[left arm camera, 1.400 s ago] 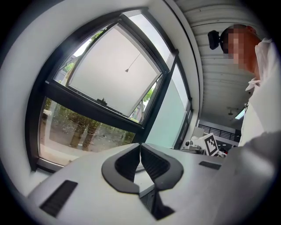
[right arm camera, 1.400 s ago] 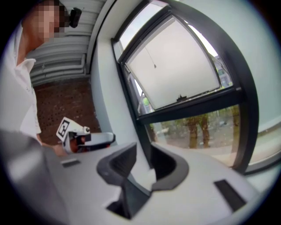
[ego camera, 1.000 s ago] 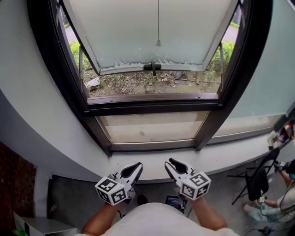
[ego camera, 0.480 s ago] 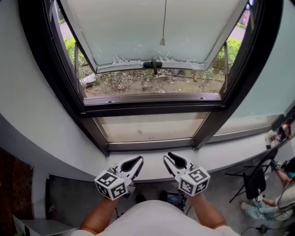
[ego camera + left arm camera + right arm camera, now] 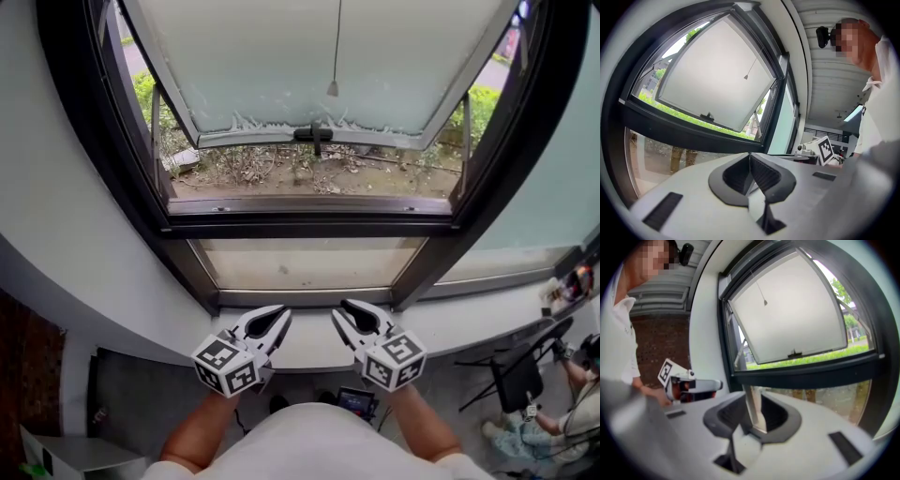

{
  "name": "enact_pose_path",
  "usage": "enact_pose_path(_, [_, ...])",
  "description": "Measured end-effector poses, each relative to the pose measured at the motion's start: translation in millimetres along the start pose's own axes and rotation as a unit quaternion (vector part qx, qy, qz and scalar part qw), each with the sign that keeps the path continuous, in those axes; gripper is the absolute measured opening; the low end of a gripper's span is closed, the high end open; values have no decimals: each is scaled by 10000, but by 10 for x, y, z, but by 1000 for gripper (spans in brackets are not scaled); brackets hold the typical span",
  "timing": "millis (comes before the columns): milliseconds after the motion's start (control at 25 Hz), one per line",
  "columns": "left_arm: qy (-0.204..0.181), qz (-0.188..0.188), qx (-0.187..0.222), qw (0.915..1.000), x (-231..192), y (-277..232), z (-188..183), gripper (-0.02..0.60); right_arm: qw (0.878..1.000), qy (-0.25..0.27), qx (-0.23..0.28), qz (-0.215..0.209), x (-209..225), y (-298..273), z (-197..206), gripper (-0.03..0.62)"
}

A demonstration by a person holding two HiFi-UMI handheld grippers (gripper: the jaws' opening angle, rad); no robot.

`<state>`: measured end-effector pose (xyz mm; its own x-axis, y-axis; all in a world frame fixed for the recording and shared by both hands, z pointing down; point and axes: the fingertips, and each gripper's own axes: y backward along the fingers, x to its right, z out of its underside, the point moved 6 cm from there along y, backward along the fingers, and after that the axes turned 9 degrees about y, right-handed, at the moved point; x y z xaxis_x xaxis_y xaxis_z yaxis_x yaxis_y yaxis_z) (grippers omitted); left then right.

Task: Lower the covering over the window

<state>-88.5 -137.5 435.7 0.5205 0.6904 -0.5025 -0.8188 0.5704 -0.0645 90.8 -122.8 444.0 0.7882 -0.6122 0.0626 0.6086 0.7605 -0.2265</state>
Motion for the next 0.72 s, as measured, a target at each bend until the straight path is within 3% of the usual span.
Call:
enact_pose_path(320, [-100, -77, 96, 9999, 23, -133, -106, 18, 9999, 91, -3, -138, 106, -32, -62, 95])
enact_pose_path(720, [0, -369, 185, 9991, 126, -309, 81, 18, 9983, 213, -90, -541, 281, 46, -19, 95])
